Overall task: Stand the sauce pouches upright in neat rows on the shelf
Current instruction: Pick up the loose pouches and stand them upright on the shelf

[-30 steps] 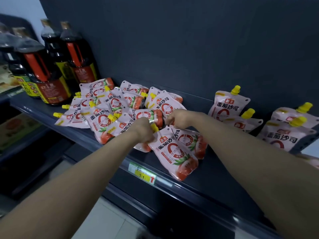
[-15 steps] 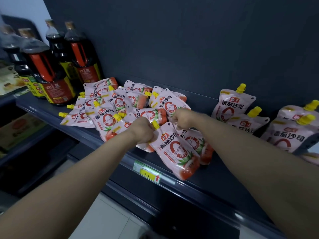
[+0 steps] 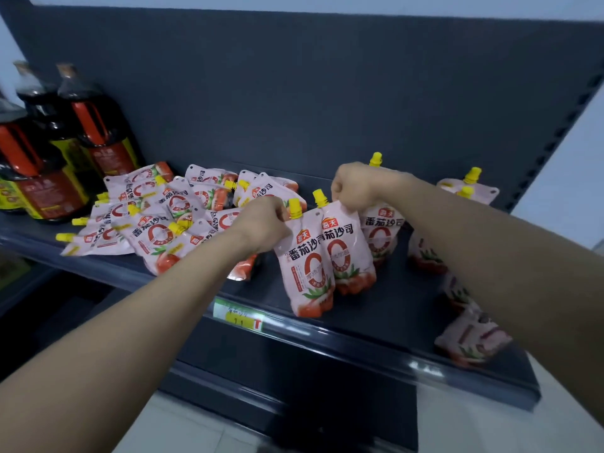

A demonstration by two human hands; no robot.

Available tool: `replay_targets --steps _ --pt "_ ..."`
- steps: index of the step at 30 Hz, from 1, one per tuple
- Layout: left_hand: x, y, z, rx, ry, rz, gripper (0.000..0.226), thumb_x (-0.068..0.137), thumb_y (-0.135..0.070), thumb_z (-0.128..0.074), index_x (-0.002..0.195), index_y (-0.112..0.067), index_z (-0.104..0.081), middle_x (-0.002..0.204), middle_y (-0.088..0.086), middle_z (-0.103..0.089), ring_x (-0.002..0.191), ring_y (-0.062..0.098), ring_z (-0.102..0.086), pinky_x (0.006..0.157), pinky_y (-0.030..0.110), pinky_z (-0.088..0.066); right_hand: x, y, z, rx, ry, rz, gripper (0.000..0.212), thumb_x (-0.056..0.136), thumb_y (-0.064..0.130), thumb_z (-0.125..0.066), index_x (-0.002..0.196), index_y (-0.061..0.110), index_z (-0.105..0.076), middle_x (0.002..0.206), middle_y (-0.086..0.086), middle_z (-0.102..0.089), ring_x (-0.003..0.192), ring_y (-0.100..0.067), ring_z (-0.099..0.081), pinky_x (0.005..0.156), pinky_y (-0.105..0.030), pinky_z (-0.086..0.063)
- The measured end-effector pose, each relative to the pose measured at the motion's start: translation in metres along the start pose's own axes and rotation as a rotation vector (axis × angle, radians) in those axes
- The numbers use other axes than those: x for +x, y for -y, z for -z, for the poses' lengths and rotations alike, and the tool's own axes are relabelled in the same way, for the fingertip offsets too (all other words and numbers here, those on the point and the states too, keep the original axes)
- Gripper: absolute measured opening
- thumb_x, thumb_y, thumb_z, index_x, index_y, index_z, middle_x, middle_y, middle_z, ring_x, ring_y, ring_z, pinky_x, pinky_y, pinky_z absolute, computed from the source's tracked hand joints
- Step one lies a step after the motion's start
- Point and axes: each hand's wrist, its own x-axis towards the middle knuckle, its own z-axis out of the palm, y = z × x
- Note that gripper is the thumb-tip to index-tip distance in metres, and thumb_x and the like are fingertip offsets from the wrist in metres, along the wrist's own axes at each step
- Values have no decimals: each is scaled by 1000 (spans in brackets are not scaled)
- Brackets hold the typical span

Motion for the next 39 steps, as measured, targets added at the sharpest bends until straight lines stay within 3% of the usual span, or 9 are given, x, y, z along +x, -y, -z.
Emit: replay_targets --steps 3,6,11,14,17,21,25,32,39 --pt "2 -4 1 24 -24 -27 16 75 6 -61 75 -8 -54 72 7 -57 73 26 -53 60 30 -42 3 -7 -2 29 -15 -20 14 81 -5 -50 72 -3 -61 87 -16 -61 76 -24 -50 60 -32 -41" --pt "4 3 3 90 -41 -29 23 77 4 -60 66 -14 -50 62 -1 -51 70 23 -50 58 28 -38 9 -1 -7 51 -45 -36 27 84 0 -52 59 11 -45 67 -7 -50 64 -21 -44 51 -26 -35" --pt "0 -9 -12 87 -47 -95 34 77 4 -58 58 -19 -44 59 -3 -48 66 20 -45 59 27 -37 -1 -24 -13 54 -47 -70 28 88 4 -49 61 10 -44 66 -7 -46 58 -21 -43 47 -24 -31" --pt "0 -9 -15 70 -23 -119 31 79 3 -59 60 -17 -45 62 0 -52 68 21 -46 64 30 -39 -7 -29 -12 44 30 -83 8 84 4 -55 78 5 -60 76 -11 -61 69 -22 -56 46 -23 -36" --pt "0 -10 -19 63 9 -164 30 81 -1 -61 61 -18 -46 70 2 -57 71 19 -49 69 29 -42 -4 -32 -14 123 35 -107 13 81 7 -61 88 4 -70 86 -13 -75 69 -21 -64 48 -19 -41" --pt "-2 -13 -23 17 65 -200 34 83 6 -57 62 -17 -42 63 -12 -49 64 2 -44 61 16 -38 4 -33 -21 103 -70 -112 5 80 7 -61 77 7 -65 78 -12 -67 73 -27 -62 61 -28 -49" --pt "-4 -15 -28 -79 70 -235 29 85 12 -52 67 -10 -45 64 -13 -49 62 -8 -42 50 -3 -35 8 -30 -27 86 -168 -128 10 81 2 -59 81 5 -69 79 -10 -62 75 -31 -62 59 -27 -47" --pt "1 -15 -32 -119 53 -273 39 85 9 -53 61 -20 -44 63 -8 -50 61 1 -45 50 -1 -36 8 -28 -31 160 -227 -106 14 86 9 -52 83 7 -66 84 -10 -63 78 -31 -61 67 -34 -51" --pt "2 -6 -32 -115 147 -238 37 85 11 -56 62 -17 -45 61 -9 -52 59 -6 -47 54 -2 -37 6 -29 -27 269 -138 -93 4 88 8 -53 87 11 -56 87 -11 -58 80 -25 -55 79 -35 -51"
